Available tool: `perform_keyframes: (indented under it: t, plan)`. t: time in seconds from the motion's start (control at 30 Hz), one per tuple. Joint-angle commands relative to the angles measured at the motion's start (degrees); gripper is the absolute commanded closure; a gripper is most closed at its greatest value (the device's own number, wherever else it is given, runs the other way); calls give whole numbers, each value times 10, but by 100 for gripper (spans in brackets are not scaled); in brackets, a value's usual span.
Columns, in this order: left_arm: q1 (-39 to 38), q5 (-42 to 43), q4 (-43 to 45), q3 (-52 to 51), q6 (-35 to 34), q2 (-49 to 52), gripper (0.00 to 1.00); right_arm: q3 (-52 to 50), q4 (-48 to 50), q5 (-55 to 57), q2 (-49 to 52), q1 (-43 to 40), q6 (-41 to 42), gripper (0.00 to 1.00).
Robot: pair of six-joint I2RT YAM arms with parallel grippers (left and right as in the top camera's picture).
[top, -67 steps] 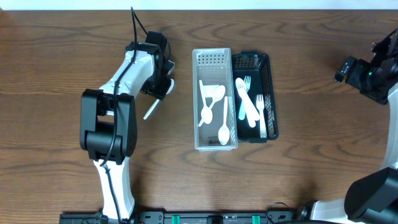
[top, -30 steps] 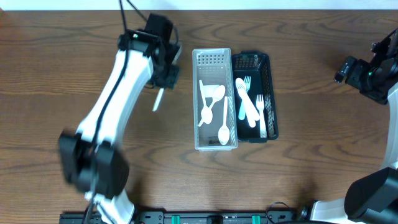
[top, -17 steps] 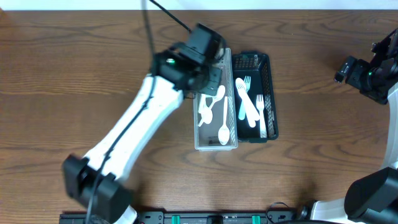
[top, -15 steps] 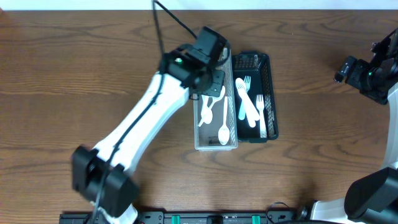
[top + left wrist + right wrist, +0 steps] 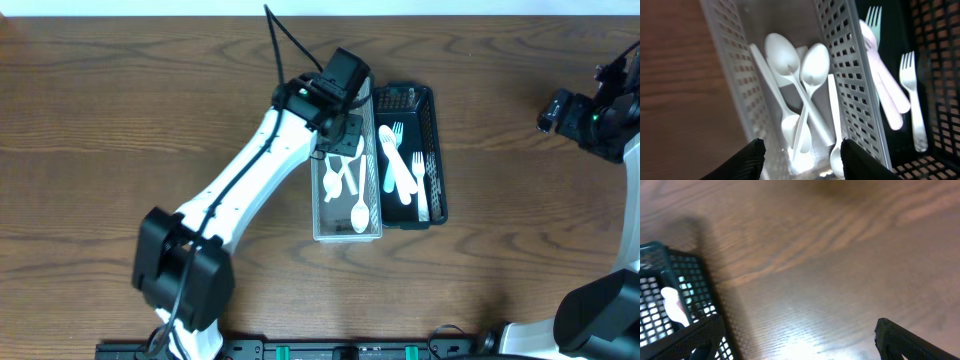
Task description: Pack container
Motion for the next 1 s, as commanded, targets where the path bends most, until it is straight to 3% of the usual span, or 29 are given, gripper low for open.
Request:
perform_keyframes:
  t: [0.0,0.23,0.47,0.53,0.57,0.97]
  plan:
    - [14,-41,-8,28,25,-85,48,18,10,-77,-41,-5,-59,1]
    - [22,-215,-51,28,25,-261,48,31,53,-123,-186,-5,-81,1]
    - [22,-316,-160,28,24,-434,47,31,30,-191,-339,-5,-81,1]
    - [22,-332,-199,28,24,-481,29,31,15,-211,-381,-5,-81,1]
    - [22,-339,-219,28,24,-503,2,31,7,-219,-401,-5,-81,1]
    - [22,-353,-347,28,25,-645,2,31,-78,-224,-520,-5,-81,1]
